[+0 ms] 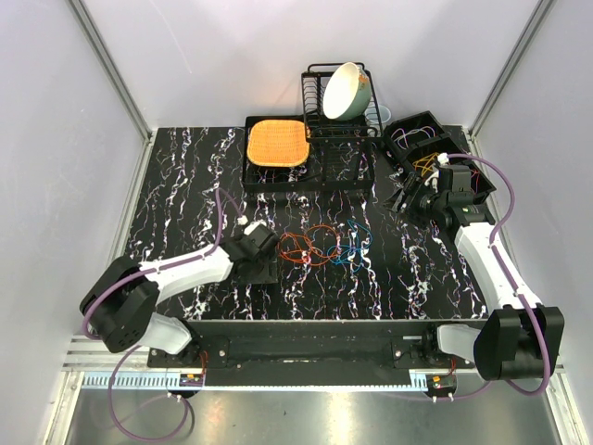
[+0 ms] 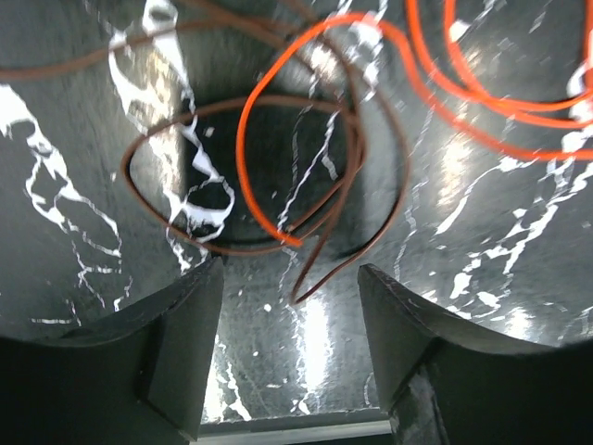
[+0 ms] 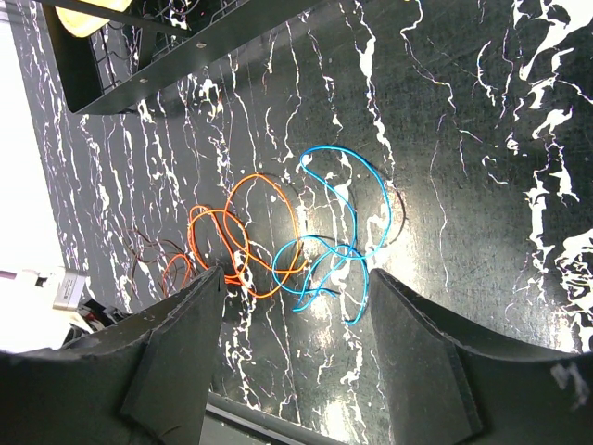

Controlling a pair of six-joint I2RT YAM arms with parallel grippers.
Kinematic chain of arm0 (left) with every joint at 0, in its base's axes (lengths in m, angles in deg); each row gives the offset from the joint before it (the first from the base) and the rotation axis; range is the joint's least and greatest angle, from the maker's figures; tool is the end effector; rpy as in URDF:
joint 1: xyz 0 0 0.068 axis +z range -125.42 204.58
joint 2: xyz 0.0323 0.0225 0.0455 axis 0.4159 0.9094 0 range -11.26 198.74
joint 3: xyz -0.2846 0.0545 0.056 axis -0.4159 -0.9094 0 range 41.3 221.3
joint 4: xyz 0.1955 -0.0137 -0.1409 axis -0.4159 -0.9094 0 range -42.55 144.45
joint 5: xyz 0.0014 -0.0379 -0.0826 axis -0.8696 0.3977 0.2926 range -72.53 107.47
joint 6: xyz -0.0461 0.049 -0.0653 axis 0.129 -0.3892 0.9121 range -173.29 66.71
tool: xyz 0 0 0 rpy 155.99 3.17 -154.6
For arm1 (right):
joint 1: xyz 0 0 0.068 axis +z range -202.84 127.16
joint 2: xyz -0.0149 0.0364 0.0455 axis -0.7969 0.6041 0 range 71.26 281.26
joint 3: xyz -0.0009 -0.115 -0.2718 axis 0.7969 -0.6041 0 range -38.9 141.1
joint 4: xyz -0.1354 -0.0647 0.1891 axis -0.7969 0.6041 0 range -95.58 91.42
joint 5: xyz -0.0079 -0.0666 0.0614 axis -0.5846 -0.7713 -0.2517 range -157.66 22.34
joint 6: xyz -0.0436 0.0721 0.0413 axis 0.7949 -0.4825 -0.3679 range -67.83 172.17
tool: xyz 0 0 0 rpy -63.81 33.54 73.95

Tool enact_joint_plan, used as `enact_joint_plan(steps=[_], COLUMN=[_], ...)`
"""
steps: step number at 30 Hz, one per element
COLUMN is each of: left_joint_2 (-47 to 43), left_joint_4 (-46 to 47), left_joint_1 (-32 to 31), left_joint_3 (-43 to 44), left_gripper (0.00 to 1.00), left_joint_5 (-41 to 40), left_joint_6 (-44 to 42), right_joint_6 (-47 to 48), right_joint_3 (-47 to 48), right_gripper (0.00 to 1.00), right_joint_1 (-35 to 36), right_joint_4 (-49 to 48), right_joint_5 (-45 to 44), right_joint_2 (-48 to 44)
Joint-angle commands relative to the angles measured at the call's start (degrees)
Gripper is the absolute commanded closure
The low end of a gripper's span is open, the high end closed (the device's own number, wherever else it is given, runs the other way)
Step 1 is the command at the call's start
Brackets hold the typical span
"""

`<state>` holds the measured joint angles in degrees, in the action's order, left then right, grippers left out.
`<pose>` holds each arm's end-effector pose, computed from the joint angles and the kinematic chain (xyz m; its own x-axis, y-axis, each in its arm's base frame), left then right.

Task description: Untangle the cables

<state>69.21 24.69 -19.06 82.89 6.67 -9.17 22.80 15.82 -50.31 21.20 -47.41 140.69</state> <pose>0.1856 -0.1550 0.1567 -0.9214 -0.0662 -0.3830 -0.0180 0.9916 -0.1281 0.2639 0.0410 0.2819 -0.7241 0.4286 -0.5404 0.0628 0.8212 0.5672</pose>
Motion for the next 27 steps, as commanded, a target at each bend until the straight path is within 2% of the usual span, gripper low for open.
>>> enact_joint_plan(steps=[1,6,9,10,11,12,16,17,19,20,24,27], left_joint_2=[-2.9,-2.9,-2.4,-2.2,-1.8,-1.6,-5.6,-7.5,-12.3,-13.7,-17.0,-17.5], left_joint_4=[4.4,4.8,5.6,5.8,5.2,4.0,-8.9,-15.7,-22.2,-26.3,-29.0,-28.4], left_joint_1=[-0.4,-0.5,-0.5,-0.5,-0.5,-0.5,-0.6,-0.7,-0.6,-0.7,-0.6,-0.6], left_joint_3=[-0.5,-0.3,-0.4,-0.4,-0.2,0.3,9.5,16.6,24.7,34.1,49.5,48.9], left_gripper=[0.39,0.46,0.66,0.84,0.95,1.00,1.00,1.00,1.00,1.00,1.00,1.00], left_joint_5=[-2.6,-4.0,-4.1,-4.1,-4.0,-4.0,-3.9,-4.2,-7.0,-8.0,-9.8,-10.8], left_joint_6=[1.9,0.7,0.1,-0.2,-0.3,-0.3,-3.1,-4.0,-6.7,-7.9,-13.0,-13.3], right_joint_6=[0.8,0.9,1.1,1.0,1.0,1.0,1.3,1.2,1.2,1.1,0.4,-0.2], right_joint_3=[0.4,0.3,0.3,0.3,0.3,0.4,0.7,0.7,0.7,0.7,1.4,1.9], right_gripper=[0.31,0.31,0.31,0.31,0.31,0.31,0.31,0.31,0.31,0.31,0.31,0.31], right_joint_1=[0.1,0.2,0.2,0.2,0.3,0.3,0.3,0.3,0.3,0.4,0.4,0.5], right_joint_4=[-1.9,-1.9,-1.8,-1.8,-1.9,-1.7,-1.2,-1.1,-1.0,-1.2,-1.6,-1.7], right_joint_5=[0.8,0.7,0.5,0.4,0.4,0.4,0.1,0.1,0.0,-0.1,-0.1,0.3], right_joint_2=[0.2,0.4,0.4,0.4,0.5,0.6,0.4,0.3,0.1,0.1,-0.2,-1.0])
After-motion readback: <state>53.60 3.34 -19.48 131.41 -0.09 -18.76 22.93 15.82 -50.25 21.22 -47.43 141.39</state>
